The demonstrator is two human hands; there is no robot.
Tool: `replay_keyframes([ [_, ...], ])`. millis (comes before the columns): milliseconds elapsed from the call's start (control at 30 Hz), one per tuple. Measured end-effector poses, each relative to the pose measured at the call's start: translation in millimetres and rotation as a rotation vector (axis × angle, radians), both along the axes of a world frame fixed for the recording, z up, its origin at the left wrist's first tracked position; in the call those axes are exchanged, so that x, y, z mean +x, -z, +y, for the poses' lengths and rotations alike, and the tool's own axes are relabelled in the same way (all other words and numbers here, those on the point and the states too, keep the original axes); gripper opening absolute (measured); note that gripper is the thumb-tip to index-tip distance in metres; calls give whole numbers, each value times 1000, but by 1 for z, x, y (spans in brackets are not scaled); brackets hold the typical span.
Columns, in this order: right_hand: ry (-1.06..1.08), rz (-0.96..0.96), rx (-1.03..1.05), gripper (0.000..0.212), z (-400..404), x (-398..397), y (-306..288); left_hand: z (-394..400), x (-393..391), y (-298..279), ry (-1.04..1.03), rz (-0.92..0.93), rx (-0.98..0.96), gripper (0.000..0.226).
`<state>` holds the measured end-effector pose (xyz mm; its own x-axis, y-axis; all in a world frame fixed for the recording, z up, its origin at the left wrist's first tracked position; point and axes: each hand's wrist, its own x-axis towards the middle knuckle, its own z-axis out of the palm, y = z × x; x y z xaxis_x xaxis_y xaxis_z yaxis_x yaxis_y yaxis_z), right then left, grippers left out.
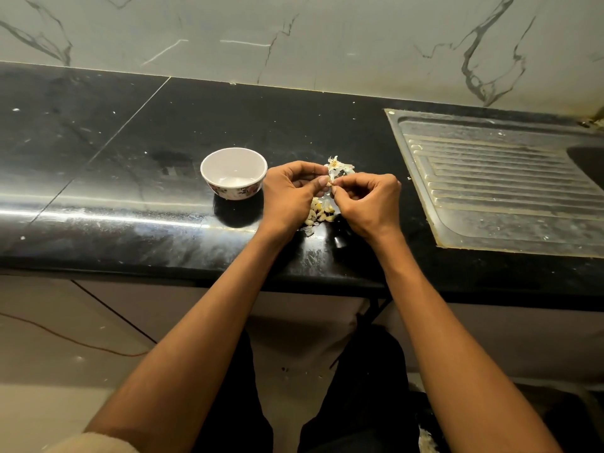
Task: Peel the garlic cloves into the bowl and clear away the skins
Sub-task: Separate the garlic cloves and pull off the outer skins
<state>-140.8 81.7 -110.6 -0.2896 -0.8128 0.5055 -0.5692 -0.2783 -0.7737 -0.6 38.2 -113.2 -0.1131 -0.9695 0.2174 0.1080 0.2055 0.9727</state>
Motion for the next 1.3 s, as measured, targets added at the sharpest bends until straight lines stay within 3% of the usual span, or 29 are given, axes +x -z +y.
replay_keyframes([
  [300,28,110,-57,6,1,4,-1,-2,0,2,-7,23,-19,16],
  [567,29,56,6,8,0,4,0,-1,-1,2,-31,-11,-83,19],
  [900,-124,-302,128,15,-1,0,-2,7,0,-3,-14,-28,-227,28],
  [1300,-299,-591,252,10,3,-6,-13,7,1,-2,-23,-66,-384,18],
])
